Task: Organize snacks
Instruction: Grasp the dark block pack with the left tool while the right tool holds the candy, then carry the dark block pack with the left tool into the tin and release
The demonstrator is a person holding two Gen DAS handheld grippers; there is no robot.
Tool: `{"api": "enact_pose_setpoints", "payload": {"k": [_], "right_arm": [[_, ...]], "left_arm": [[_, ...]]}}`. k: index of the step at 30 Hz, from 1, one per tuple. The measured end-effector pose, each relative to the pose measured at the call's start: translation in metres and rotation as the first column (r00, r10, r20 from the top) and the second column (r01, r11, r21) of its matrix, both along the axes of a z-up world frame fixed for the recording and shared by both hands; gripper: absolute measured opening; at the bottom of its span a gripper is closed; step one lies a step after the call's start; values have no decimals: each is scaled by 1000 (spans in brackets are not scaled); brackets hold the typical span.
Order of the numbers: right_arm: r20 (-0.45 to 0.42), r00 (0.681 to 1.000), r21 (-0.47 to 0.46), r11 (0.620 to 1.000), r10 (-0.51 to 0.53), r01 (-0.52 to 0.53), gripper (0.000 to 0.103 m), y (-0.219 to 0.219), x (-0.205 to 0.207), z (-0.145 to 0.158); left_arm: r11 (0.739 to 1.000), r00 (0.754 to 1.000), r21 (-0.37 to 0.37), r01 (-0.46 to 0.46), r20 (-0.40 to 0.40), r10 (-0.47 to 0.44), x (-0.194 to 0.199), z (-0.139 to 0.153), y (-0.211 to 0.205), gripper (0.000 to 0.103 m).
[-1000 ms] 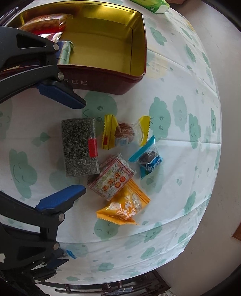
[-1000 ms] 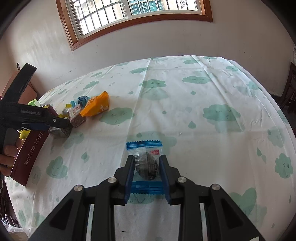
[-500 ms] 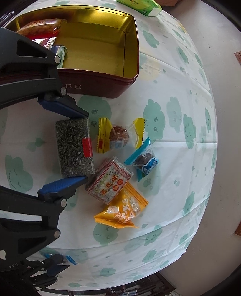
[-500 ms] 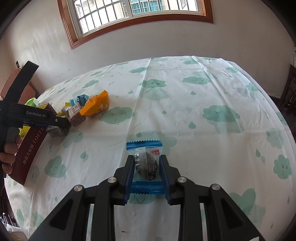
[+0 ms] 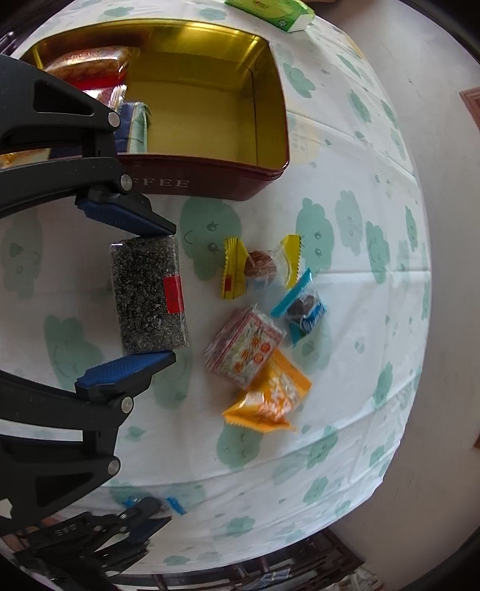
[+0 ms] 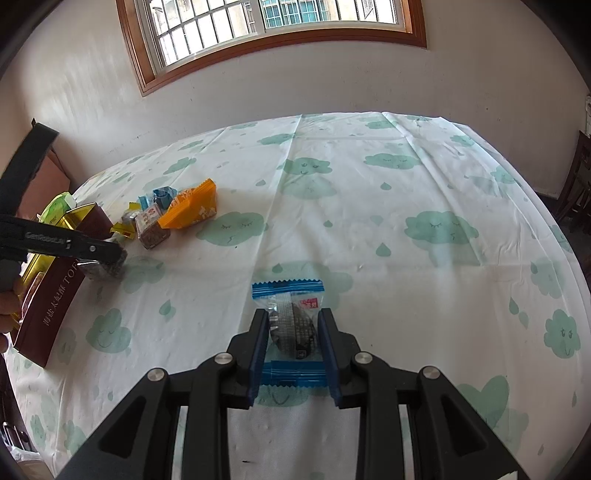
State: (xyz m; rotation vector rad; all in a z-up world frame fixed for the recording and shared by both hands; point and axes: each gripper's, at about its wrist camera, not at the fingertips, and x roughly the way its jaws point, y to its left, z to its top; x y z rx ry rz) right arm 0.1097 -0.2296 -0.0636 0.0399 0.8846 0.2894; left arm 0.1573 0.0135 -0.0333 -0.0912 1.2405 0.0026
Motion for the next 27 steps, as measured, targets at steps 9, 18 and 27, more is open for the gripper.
{"api": "enact_pose_setpoints", "payload": {"k": [9,18,27], "right_arm": [[2,1000,-14,1000,2,-2,29,1,0,0],[3,1000,-24,1000,2,-2,29,2,0,0],[7,1000,-51,999,5,-4,29,5,0,0]], "left_arm": [[998,993,14,63,97,-64,-25,47,11,57],[995,990,103,16,138,-30,-30,69,79,57],[982,995,172,-76,75,64,-17,29,150,57]]}}
